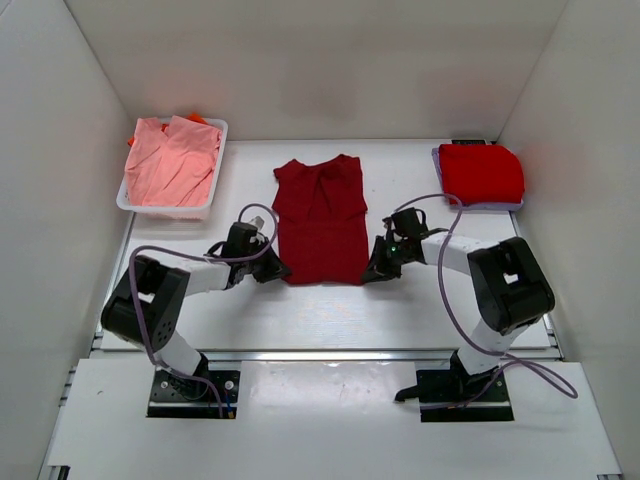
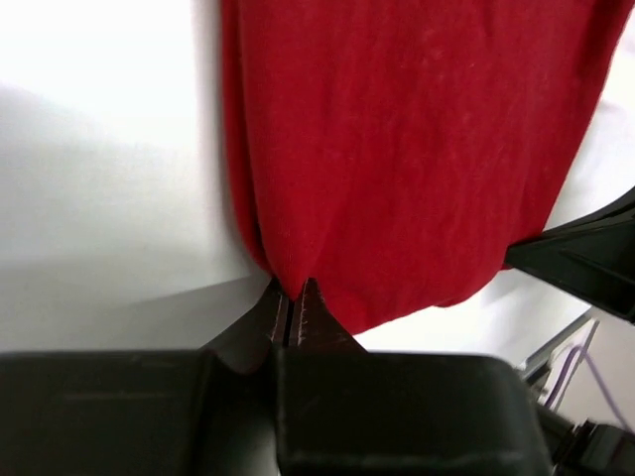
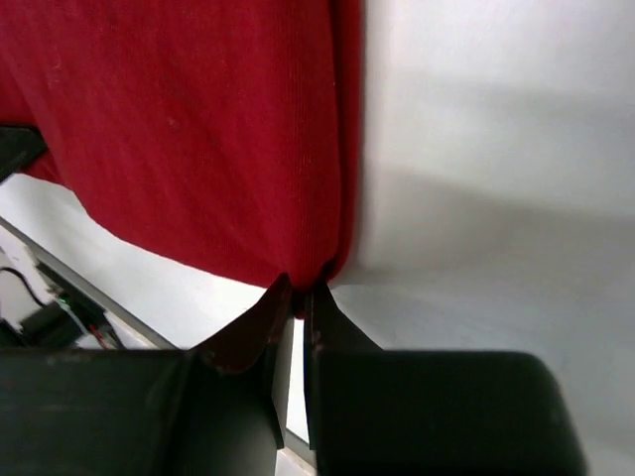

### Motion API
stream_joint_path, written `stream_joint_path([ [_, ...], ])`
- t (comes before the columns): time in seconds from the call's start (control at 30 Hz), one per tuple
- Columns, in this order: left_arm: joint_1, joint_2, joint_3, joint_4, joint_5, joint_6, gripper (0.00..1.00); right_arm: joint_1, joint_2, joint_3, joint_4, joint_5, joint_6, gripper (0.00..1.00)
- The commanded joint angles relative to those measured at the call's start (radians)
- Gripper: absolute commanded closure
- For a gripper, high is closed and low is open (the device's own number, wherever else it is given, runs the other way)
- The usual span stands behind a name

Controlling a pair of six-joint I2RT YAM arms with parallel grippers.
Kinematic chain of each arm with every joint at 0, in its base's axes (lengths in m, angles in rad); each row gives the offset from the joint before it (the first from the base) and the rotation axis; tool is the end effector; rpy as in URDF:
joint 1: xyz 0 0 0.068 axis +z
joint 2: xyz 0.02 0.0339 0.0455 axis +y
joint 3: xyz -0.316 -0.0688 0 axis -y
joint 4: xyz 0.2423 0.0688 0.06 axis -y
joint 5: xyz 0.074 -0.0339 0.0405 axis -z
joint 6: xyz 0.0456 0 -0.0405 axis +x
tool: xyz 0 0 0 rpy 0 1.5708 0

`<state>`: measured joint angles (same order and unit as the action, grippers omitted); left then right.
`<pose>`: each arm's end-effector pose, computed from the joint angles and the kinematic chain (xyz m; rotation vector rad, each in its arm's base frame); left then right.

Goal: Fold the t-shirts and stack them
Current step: Grab one side of the 2/3 rectangular tshirt with both arms, then fold the long partially folded tshirt into a neat square

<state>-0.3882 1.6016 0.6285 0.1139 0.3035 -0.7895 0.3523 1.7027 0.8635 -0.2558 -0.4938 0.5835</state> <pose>0.2655 -0.1233 0.1738 -0.3705 2.5571 -0.8605 0.2932 0.1308 0.1851 0.1525 2.7919 0.9330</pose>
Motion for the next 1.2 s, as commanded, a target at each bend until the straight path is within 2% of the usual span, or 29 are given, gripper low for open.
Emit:
stream_joint_path([
  [0.0,-0.012,-0.122,-0.085,-0.081,0.019,0.057,1.00,0.049,-0.090,-0.067,-0.028,0.032,0.006,1.00],
  [0.17,-0.040,-0.337,-0.240,-0.268,0.043,0.113,1.00,0.145,-0.250,-0.205,-0.088,0.078,0.030,1.00],
  [0.23,-0.057,-0.463,-0.277,-0.318,0.045,0.096,1.00,0.216,-0.307,-0.250,-0.109,0.089,0.059,1.00],
  [0.37,-0.078,-0.667,-0.375,-0.408,0.059,0.026,1.00,0.278,-0.444,-0.339,-0.105,0.074,0.145,1.00],
  [0.43,-0.066,-0.770,-0.397,-0.444,0.066,-0.007,1.00,0.283,-0.485,-0.365,-0.102,0.054,0.162,1.00],
  [0.57,0.000,-0.828,-0.412,-0.456,0.101,-0.033,1.00,0.219,-0.505,-0.314,-0.134,0.006,0.124,1.00],
  [0.67,0.026,-0.754,-0.340,-0.424,0.112,-0.008,1.00,0.147,-0.430,-0.190,-0.187,-0.028,0.047,1.00],
  [0.77,0.092,-0.575,-0.200,-0.379,0.126,0.036,1.00,0.064,-0.318,-0.016,-0.244,-0.046,-0.037,1.00],
  [0.83,0.139,-0.454,-0.089,-0.350,0.131,0.068,1.00,0.018,-0.192,0.159,-0.282,-0.057,-0.086,1.00],
  [1.0,0.224,-0.061,0.383,-0.284,0.111,0.125,1.00,-0.088,0.121,0.567,-0.352,-0.066,-0.180,1.00],
  [1.03,0.235,0.031,0.478,-0.254,0.094,0.131,0.96,-0.104,0.205,0.676,-0.379,-0.065,-0.195,1.00],
  [1.07,0.250,0.113,0.561,-0.232,0.067,0.110,0.90,-0.116,0.280,0.789,-0.396,-0.049,-0.208,0.85],
  [1.1,0.268,0.177,0.598,-0.206,0.062,0.092,0.64,-0.131,0.317,0.852,-0.417,-0.034,-0.208,0.74],
  [1.13,0.293,0.205,0.653,-0.156,0.077,0.069,0.54,-0.136,0.383,0.952,-0.436,0.003,-0.214,0.58],
  [1.17,0.295,0.251,0.710,-0.151,0.080,0.047,0.53,-0.144,0.438,1.042,-0.457,0.001,-0.218,0.58],
])
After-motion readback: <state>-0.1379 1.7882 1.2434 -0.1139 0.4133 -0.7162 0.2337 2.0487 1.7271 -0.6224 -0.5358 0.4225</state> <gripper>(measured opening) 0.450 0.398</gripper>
